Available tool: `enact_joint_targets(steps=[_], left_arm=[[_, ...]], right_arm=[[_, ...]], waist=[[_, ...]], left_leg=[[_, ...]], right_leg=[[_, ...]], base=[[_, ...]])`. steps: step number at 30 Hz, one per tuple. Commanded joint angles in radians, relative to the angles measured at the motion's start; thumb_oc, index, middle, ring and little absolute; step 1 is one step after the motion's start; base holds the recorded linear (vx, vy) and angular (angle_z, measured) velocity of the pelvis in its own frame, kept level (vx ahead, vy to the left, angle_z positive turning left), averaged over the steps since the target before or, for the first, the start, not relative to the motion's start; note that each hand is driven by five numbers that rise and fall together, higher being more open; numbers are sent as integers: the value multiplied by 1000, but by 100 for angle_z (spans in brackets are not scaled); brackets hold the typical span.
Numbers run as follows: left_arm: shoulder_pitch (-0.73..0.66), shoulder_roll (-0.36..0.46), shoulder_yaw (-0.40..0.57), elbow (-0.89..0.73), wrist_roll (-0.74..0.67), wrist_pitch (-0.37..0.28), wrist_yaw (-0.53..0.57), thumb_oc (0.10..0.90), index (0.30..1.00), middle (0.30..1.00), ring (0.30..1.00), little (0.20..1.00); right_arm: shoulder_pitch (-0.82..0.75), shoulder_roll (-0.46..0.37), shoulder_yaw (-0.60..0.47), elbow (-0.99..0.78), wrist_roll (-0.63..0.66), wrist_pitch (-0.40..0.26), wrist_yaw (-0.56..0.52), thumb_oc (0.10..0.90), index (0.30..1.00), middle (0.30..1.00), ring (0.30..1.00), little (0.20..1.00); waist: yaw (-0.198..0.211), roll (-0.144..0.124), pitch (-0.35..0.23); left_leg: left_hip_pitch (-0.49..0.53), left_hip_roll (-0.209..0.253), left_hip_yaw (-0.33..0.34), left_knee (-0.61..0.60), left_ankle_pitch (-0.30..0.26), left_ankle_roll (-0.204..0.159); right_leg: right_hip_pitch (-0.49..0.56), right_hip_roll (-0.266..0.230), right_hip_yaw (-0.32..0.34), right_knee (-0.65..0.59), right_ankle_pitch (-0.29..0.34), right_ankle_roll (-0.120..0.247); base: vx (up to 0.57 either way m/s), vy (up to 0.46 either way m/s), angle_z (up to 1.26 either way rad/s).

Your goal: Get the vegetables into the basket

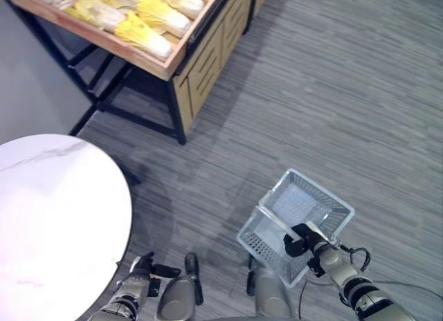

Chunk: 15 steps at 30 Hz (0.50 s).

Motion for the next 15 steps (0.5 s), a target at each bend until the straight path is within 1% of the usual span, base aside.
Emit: enact_joint_targets(steps=[1, 4, 5, 7, 8, 11, 13, 15], left_arm=[[45, 12, 18, 2, -5, -6, 24, 900, 1000, 1000, 1000, 1000], [53, 10, 37, 12, -17, -2, 29, 900, 1000, 1000, 1000, 1000], [53, 10, 37, 11, -17, -2, 29, 900, 1000, 1000, 1000, 1000], [60, 8, 44, 19, -14, 5, 25, 900, 1000, 1000, 1000, 1000], [59, 3, 42, 31, 0, 11, 20, 900, 1000, 1000, 1000, 1000], [61, -2, 34, 34, 15, 17, 13, 900, 1000, 1000, 1000, 1000], [67, -7, 34, 37, 36, 22, 4, 900, 1000, 1000, 1000, 1000], [67, -15, 35, 39, 27, 27, 6, 900, 1000, 1000, 1000, 1000]], right_arm=[[-47, -47, -11, -71, 17, -28, -31, 400, 300, 300, 300, 300], [-40, -34, -13, -65, 21, -30, -34, 400, 300, 300, 300, 300], [-40, -34, -13, -65, 21, -30, -34, 400, 300, 300, 300, 300], [-40, -27, -8, -62, 19, -30, -36, 400, 300, 300, 300, 300], [-43, -19, -5, -58, 19, -28, -37, 400, 300, 300, 300, 300], [-44, -16, -1, -58, 17, -25, -34, 400, 300, 300, 300, 300], [-42, -16, 3, -60, 13, -23, -29, 400, 300, 300, 300, 300], [-40, -19, 7, -66, 10, -21, -28, 400, 300, 300, 300, 300]], waist=[[33, 44, 8], [42, 61, -7], [42, 61, -6], [56, 63, -20], [71, 61, -34], [85, 59, -42], [100, 52, -61], [99, 56, -63]], left_leg=[[0, 71, -29, -18, -2, -34], [28, 85, 1, -82, 41, -42], [30, 85, 0, -83, 41, -42], [38, 89, 18, -106, 59, -43], [44, 91, 41, -114, 67, -41], [52, 93, 59, -114, 67, -40], [53, 99, 84, -103, 71, -49], [42, 114, 80, -89, 84, -59]], right_leg=[[28, -86, -139, 77, -1, 106], [59, -98, -223, 100, -15, 99], [60, -98, -223, 100, -15, 99], [91, -102, -265, 117, -33, 92], [124, -102, -293, 140, -54, 88], [152, -98, -306, 150, -72, 87], [192, -88, -335, 105, -89, 85], [193, -63, -322, 95, -118, 71]], base=[[-92, 121, -64], [-52, 61, -74], [-37, 29, -61], [-59, 9, -53], [-72, -21, -40], [-40, -41, -23], [-42, -125, -58], [-36, -155, -23]])
